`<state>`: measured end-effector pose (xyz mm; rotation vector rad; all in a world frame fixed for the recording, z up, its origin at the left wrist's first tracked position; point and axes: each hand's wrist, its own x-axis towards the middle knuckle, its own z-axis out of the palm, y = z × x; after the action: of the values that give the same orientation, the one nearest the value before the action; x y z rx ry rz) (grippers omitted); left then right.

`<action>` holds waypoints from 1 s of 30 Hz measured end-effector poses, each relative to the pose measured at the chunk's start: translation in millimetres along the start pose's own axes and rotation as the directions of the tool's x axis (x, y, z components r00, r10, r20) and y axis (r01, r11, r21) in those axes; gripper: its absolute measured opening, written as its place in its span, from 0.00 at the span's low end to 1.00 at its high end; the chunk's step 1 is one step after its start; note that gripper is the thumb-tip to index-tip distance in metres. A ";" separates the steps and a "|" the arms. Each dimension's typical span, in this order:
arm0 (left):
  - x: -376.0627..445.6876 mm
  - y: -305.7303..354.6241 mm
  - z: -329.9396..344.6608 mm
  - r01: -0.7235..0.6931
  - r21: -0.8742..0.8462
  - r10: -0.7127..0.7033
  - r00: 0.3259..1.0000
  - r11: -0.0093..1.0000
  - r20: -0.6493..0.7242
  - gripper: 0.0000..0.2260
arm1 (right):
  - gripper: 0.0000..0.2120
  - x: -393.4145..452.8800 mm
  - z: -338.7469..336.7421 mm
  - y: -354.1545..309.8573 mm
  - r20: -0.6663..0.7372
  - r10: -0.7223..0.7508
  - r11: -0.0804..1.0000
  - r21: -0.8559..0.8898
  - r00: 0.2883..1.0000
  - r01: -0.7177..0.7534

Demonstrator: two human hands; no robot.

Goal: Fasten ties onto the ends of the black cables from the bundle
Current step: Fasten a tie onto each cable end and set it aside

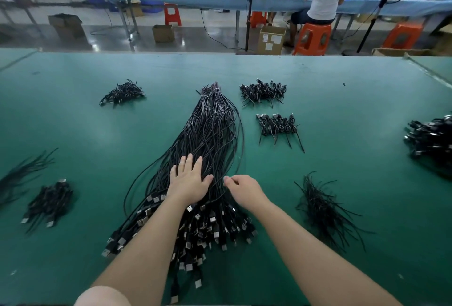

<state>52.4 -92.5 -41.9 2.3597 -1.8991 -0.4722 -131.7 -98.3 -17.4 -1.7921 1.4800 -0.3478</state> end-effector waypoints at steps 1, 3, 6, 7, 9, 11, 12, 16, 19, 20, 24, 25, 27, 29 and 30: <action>-0.1 -0.2 -0.3 -0.001 -0.005 0.001 1.000 1.000 -0.005 0.33 | 0.20 0.0 -1.7 -3.5 -0.037 0.023 0.998 0.065 0.999 -0.021; -0.5 -0.9 -0.8 -0.004 -0.020 0.004 1.000 1.000 -0.014 0.32 | 0.12 -1.1 -6.2 -6.1 -0.124 0.105 0.954 0.291 0.987 -0.065; 0.5 -2.1 -0.2 -0.003 -0.039 0.003 1.000 0.999 -0.013 0.32 | 0.02 -8.2 -14.2 -12.3 -0.072 0.270 0.580 0.808 0.960 -0.102; 0.7 -2.2 0.3 -0.003 -0.043 0.003 1.000 0.999 -0.012 0.32 | 0.05 -10.7 -16.7 -13.7 -0.035 0.309 0.431 0.896 0.950 -0.107; 1.3 -2.2 1.3 -0.003 -0.047 0.002 1.000 0.999 -0.013 0.32 | 0.11 -16.9 -20.4 -13.3 0.036 0.378 0.247 0.959 0.925 -0.138; 1.8 -2.8 1.9 0.000 -0.047 -0.001 1.000 0.999 -0.012 0.32 | 0.15 -26.0 -21.2 -11.8 0.115 0.434 0.185 0.959 0.893 -0.213; 1.9 -3.1 2.2 0.003 -0.046 -0.004 1.000 0.999 -0.009 0.32 | 0.15 -30.9 -20.3 -10.8 0.151 0.439 0.178 0.951 0.886 -0.251; 1.8 -3.4 2.4 0.002 -0.068 -0.003 1.000 0.998 -0.018 0.30 | 0.14 -46.2 -20.1 -7.8 0.242 0.352 0.188 0.928 0.904 -0.322; -0.2 -2.7 -0.7 0.013 -0.157 -0.019 0.999 0.988 -0.033 0.27 | 0.14 -53.8 -27.1 -9.2 0.235 0.267 0.300 0.901 0.935 -0.312; -1.9 -1.0 -2.8 0.017 -0.161 -0.025 0.999 0.987 -0.046 0.26 | 0.14 -56.1 -30.5 -10.1 0.233 0.233 0.338 0.891 0.944 -0.303; -9.2 26.0 -13.8 -0.138 -0.015 0.132 0.969 0.990 -0.208 0.27 | 0.14 -64.2 -42.8 -16.4 0.212 0.095 0.536 0.813 0.973 -0.229; -10.7 37.3 -18.2 -0.226 -0.020 0.214 0.944 0.974 -0.250 0.29 | 0.14 -66.2 -45.7 -18.9 0.205 0.063 0.589 0.782 0.977 -0.202; -10.9 59.7 -28.6 -0.401 -0.074 0.360 0.878 0.913 -0.316 0.28 | 0.12 -70.3 -53.5 -23.3 0.187 -0.003 0.684 0.717 0.982 -0.135; -9.8 76.2 -37.7 -0.496 -0.149 0.422 0.835 0.856 -0.352 0.19 | 0.10 -73.8 -67.1 -26.1 0.152 -0.065 0.715 0.697 0.986 -0.060; -10.3 81.5 -41.7 -0.497 -0.213 0.408 0.842 0.841 -0.354 0.14 | 0.10 -75.2 -76.4 -26.3 0.127 -0.090 0.697 0.717 0.988 -0.029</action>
<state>-14.3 -106.9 19.9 1.6048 -1.9883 -0.3076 -183.4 -57.5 71.1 -1.1631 0.9897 -0.6853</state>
